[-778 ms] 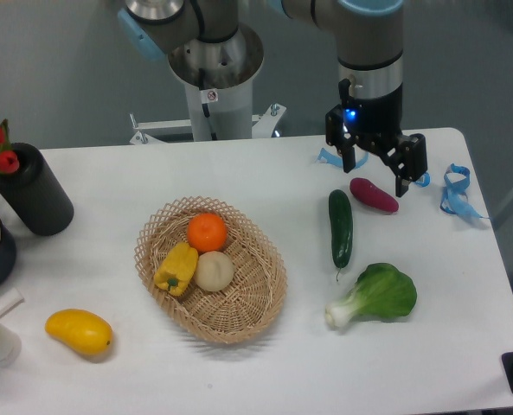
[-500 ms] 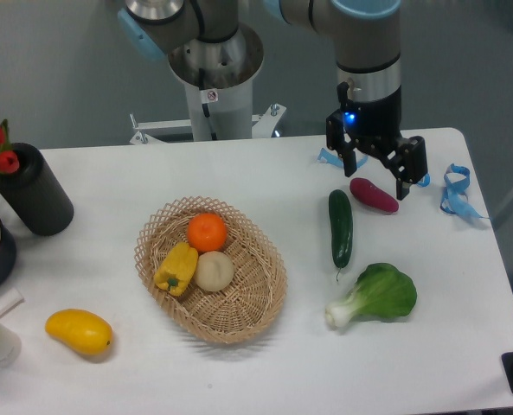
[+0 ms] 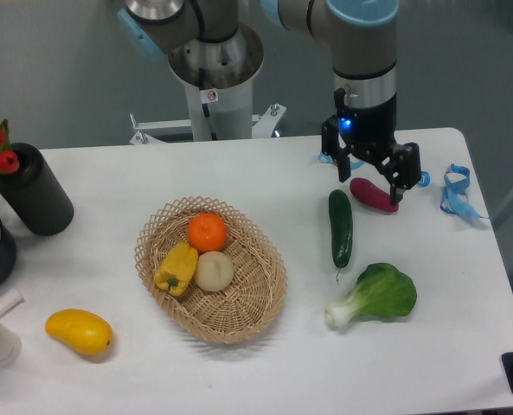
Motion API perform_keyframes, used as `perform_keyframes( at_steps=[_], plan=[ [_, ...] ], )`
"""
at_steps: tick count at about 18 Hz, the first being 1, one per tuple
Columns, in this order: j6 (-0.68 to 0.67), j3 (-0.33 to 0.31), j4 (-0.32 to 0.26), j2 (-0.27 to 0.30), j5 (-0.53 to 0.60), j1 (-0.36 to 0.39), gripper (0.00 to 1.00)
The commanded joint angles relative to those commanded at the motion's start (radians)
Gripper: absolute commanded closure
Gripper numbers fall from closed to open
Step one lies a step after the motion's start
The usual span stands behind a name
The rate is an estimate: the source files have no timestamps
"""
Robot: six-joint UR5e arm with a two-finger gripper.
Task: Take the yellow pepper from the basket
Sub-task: 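Move the open gripper over the wicker basket toward the yellow pepper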
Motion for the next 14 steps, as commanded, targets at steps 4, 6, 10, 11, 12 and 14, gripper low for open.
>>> perform_keyframes(
  at_steps=[4, 6, 10, 11, 12, 14],
  plan=[
    [-0.187, -0.031, 0.046, -0.006, -0.038, -0.024, 0.0],
    [-0.258, -0.032, 0.046, -0.021, -0.052, -0.05, 0.0],
    [-0.425, -0.037, 0.045, -0.049, -0.088, -0.092, 0.0],
    [-0.445, -0.045, 0.045, -0.061, -0.085, -0.101, 0.0],
    [-0.46, -0.048, 0.045, -0.07, -0.085, -0.109, 0.0],
    [-0.499, -0.058, 0.046, -0.084, -0.085, -0.142, 0.0]
  ],
)
